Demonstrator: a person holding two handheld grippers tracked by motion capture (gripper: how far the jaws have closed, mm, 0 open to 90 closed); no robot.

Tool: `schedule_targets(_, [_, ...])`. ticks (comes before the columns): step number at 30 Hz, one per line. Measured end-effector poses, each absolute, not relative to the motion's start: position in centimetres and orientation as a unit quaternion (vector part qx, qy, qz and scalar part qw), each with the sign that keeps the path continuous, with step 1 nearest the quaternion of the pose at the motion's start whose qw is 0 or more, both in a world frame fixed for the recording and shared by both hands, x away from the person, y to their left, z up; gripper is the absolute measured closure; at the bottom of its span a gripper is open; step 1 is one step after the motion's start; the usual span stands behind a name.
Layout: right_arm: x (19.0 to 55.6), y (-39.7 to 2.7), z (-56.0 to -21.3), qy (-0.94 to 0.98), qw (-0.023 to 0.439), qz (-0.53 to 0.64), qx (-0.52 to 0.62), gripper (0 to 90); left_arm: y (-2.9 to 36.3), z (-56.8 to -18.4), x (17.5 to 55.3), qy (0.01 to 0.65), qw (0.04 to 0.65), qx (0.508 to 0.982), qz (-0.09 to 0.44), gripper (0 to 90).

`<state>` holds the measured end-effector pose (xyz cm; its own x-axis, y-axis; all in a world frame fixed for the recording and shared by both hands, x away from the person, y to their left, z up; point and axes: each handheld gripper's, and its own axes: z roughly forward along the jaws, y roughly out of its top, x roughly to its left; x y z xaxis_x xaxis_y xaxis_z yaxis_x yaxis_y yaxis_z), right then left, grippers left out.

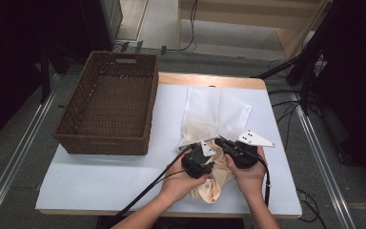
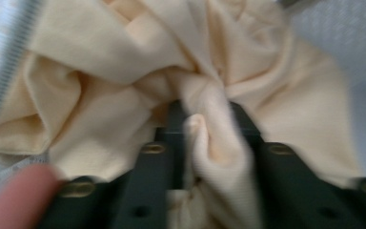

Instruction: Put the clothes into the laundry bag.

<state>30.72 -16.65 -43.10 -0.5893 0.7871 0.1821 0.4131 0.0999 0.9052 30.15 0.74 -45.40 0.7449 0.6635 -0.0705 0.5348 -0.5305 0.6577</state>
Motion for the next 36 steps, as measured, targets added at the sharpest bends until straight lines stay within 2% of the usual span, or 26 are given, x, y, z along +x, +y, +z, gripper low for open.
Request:
schedule_targets(4, [30.6,-16.7,-42.9,0.717,0.176,0.529,0.419,89.4,1.8,-44.0,30.4,0.356,0.385,0.847,0.081,79.9])
schedule_targets(7, [30.6,-16.8,-42.7,0.714,0.178,0.534,0.417,89.4,2.6,-42.7,30.8,0.372,0.445,0.811,0.074,80.1])
schedule_targets(8, [30.6,-16.7,-42.6,0.714,0.179,0.534,0.416,89.4,2.6,-42.7,30.8,0.372,0.445,0.811,0.074,80.1])
schedule_targets(9, [30.5,-16.7,-42.5,0.712,0.180,0.536,0.416,89.4,3.1,-42.3,31.1,0.380,0.478,0.788,0.079,80.1])
schedule_targets(11, [30.4,-16.7,-42.4,0.711,0.183,0.539,0.412,89.4,3.2,-42.7,31.5,0.395,0.475,0.780,0.098,79.9])
schedule_targets(13, [30.4,-16.7,-42.3,0.711,0.182,0.539,0.413,89.4,2.5,-44.3,32.2,0.400,0.431,0.803,0.100,78.8])
schedule_targets(15, [30.5,-16.7,-42.5,0.712,0.180,0.537,0.415,89.4,2.0,-46.6,33.1,0.399,0.390,0.828,0.050,71.8])
schedule_targets(17, [30.5,-16.8,-42.7,0.714,0.180,0.533,0.417,89.4,2.0,-46.4,32.8,0.392,0.402,0.825,0.062,66.1])
schedule_targets(19, [30.5,-16.8,-42.7,0.714,0.180,0.533,0.417,89.4,2.1,-46.1,32.7,0.391,0.408,0.823,0.058,49.9])
schedule_targets(21, [30.5,-17.0,-42.6,0.712,0.180,0.535,0.418,89.4,2.9,-44.3,31.6,0.374,0.433,0.818,0.059,41.4])
schedule_targets(25, [30.6,-17.3,-42.7,0.709,0.181,0.536,0.421,89.4,5.3,-42.8,30.4,0.362,0.462,0.808,0.059,36.5])
schedule_targets(28, [30.6,-17.4,-42.7,0.709,0.180,0.535,0.423,89.4,7.0,-42.5,30.1,0.375,0.457,0.804,0.071,34.2])
schedule_targets(29, [30.7,-17.4,-42.8,0.709,0.180,0.534,0.423,89.4,7.6,-42.7,30.1,0.385,0.455,0.800,0.070,34.2])
schedule_targets(32, [30.8,-17.3,-42.8,0.709,0.180,0.534,0.423,89.4,8.4,-44.4,29.9,0.412,0.416,0.809,0.057,26.9])
schedule_targets(36, [30.8,-16.8,-42.8,0.714,0.178,0.531,0.421,89.4,7.7,-46.2,30.0,0.430,0.395,0.812,0.025,26.5])
